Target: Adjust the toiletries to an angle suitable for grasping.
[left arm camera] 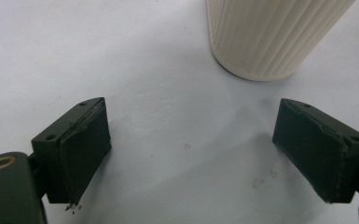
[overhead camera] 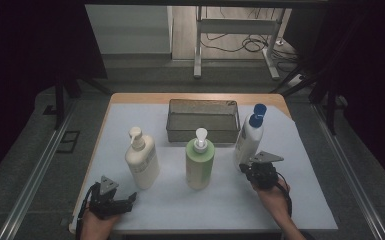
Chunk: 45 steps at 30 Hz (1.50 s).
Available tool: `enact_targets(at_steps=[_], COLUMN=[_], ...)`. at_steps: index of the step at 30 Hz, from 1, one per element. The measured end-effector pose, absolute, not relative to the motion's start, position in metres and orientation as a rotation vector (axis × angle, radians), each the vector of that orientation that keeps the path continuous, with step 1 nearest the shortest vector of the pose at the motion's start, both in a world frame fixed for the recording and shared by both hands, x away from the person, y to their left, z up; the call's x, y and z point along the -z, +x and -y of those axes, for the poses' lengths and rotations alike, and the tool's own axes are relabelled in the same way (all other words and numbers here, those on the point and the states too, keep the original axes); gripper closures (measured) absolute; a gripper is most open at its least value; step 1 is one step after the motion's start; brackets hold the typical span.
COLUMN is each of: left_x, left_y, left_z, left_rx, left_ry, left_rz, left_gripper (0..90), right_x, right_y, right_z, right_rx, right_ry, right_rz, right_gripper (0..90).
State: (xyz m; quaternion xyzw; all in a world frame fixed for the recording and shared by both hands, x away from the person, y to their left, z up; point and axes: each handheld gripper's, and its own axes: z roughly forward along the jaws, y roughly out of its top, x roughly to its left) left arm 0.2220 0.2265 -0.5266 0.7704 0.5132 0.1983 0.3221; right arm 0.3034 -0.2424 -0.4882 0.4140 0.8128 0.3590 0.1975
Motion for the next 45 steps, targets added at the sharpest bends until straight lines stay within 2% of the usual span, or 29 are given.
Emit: enact_targets(at_steps=[13, 41, 45], left_x=[0.527, 0.526, 0.526], left_y=[0.222, 0.222, 0.222], left_z=[-0.226, -0.226, -0.227], left_rx=[-0.52, -0.519, -0.517], left_ry=[2.023, 2.022, 2.023], left_rz=[-1.348, -1.349, -1.349], left_gripper=[10.7, 10.7, 10.7], right_x=[0.487, 0.489, 0.49], right_y=[0.305, 0.319, 0.32], right_z=[0.265, 0.286, 0.288], right_rx=[-0.993, -0.953, -0.955], right_ry=[1.201, 1.262, 1.271], right_rz=[-2.244, -2.183, -2.183], right_gripper=[90.0, 90.0, 86.8])
